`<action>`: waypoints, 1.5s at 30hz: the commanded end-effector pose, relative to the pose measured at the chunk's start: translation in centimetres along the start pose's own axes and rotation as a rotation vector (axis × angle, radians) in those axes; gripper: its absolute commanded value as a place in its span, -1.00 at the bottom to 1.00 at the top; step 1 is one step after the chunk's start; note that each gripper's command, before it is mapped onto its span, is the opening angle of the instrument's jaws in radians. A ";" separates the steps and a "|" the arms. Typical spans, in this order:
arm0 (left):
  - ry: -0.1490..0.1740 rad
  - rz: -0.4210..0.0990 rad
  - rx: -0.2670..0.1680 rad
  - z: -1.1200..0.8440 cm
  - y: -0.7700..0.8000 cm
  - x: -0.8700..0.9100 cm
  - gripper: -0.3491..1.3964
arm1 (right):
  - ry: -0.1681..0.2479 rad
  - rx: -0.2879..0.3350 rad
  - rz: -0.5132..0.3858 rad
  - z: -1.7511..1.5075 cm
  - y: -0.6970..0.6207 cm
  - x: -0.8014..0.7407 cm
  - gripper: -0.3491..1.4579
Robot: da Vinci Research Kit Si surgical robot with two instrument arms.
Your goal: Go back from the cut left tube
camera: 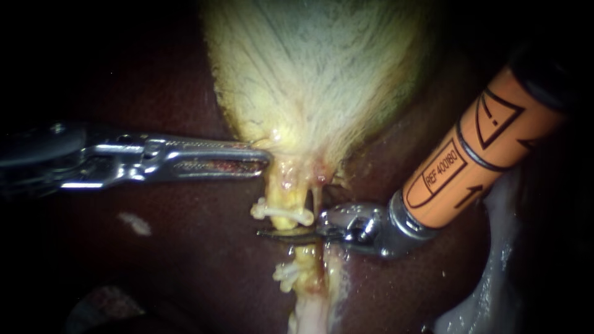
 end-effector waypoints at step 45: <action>0.001 -0.001 0.002 -0.03 0.04 0.01 -1.00 | 0.069 -0.120 -0.376 -0.61 -0.13 -0.39 0.80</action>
